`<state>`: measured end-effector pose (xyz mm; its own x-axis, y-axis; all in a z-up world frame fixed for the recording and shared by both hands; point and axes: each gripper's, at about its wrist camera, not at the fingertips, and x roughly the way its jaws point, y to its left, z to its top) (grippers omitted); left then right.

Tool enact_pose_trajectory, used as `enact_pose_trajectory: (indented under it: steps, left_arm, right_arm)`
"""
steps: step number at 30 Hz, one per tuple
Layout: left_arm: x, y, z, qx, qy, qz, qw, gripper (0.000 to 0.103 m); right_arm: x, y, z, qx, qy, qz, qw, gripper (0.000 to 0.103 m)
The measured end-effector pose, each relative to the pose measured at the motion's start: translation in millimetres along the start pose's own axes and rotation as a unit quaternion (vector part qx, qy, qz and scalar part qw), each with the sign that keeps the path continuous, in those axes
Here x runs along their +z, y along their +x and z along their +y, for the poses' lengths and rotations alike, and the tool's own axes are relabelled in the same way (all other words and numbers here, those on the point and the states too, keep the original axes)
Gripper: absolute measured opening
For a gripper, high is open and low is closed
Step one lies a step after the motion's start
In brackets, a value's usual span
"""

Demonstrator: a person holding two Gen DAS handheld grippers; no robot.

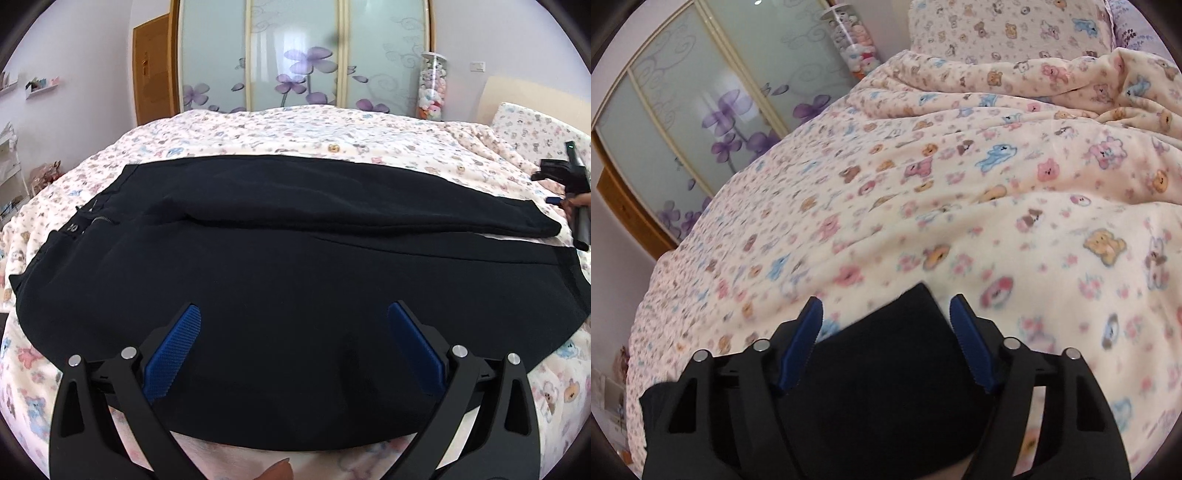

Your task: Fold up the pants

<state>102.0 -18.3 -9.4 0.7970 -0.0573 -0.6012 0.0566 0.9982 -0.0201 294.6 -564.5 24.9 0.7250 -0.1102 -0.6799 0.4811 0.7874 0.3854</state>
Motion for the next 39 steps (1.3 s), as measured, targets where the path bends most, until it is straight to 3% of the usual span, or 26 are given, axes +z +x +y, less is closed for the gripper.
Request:
enact_pose_trajectory:
  steps: [5,9,14,17,25,29,33,36,39]
  left_arm:
    - [-1.1,-0.5,-7.2,0.004,0.019,-0.001,0.9998,0.101]
    - [-1.8,0.1,-9.9,-0.003,0.025,0.001,0.9997,0.101]
    - [-2.4,2.5,-11.3,-0.003,0.026,0.009,0.9996,0.101]
    - [-2.2,3.3,-10.6,-0.003,0.024,0.01,0.9997,0.101]
    - [-1.0,0.3,-8.4,-0.016,0.016,0.003,0.9997,0.101]
    - [-0.2,-1.3,-6.6,-0.026,0.01,-0.002,0.9996,0.101]
    - [2.0,-8.2,-2.6,-0.024,0.0,-0.021,0.9995,0.101]
    - [4.4,-14.0,1.6,-0.016,-0.012,-0.039,0.999,0.101]
    - [6.2,-19.9,5.7,-0.011,-0.029,-0.054,0.998,0.101]
  right_arm:
    - [3.4,24.4,-2.2,-0.046,-0.008,-0.001,0.999,0.064]
    - [-1.1,44.8,-7.2,-0.051,-0.007,0.016,0.999,0.056]
    - [-13.4,46.5,-4.0,-0.052,-0.04,0.012,0.998,0.017]
    - [-15.1,27.1,-2.8,-0.028,-0.047,-0.014,0.998,0.015]
    - [-35.3,-65.7,-10.5,0.094,-0.065,-0.092,0.989,0.013]
    - [-68.2,-117.9,-27.4,0.166,-0.066,-0.116,0.977,0.011]
    - [-120.7,-164.0,-63.8,0.226,-0.021,-0.116,0.967,0.009]
    - [-164.5,-175.4,-86.9,0.217,0.021,-0.085,0.972,0.009]
    - [-197.1,-164.8,-96.4,0.155,0.035,-0.02,0.987,0.009]
